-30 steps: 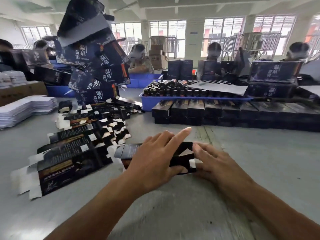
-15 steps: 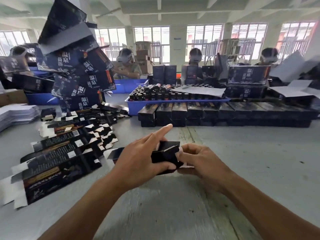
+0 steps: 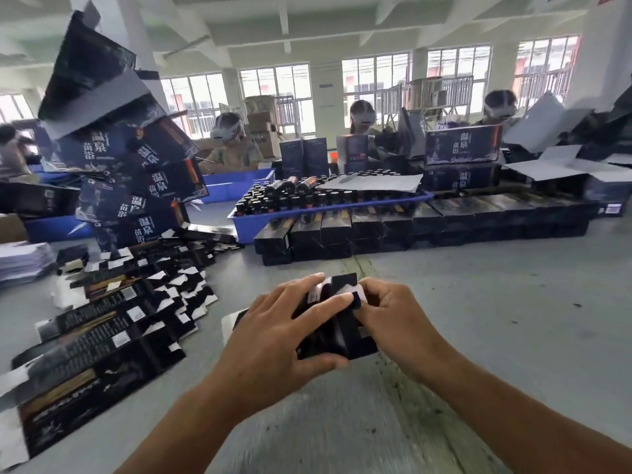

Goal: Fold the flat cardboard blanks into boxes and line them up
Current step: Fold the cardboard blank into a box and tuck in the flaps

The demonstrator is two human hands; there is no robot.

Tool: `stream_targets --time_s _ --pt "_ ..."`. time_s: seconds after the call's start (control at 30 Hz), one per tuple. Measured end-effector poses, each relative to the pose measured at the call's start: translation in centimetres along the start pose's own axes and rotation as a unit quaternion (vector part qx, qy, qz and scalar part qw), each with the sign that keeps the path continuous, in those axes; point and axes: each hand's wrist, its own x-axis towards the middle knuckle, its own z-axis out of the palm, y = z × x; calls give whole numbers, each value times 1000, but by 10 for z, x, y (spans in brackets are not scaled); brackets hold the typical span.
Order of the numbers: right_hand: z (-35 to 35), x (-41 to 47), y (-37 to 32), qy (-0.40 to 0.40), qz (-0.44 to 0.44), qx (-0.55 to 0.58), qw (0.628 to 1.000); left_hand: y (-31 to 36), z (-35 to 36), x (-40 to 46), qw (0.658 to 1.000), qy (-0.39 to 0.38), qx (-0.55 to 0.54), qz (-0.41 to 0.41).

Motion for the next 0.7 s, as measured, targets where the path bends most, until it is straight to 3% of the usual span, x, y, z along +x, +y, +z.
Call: stream_targets --time_s 0.2,0.33,0.5,0.7 --pt "-2 0 0 9 -16 -4 1000 2 4 -2 998 -37 -45 -18" --pt "-1 -1 2 6 -18 28 999 -3 1 0 993 63 -88 -44" --pt "3 -5 1 72 -134 -23 988 -10 -4 -2 987 120 -99 -36" --pt "-3 -5 -2 -9 -166 -113 980 -12 -4 -4 993 91 -74 4"
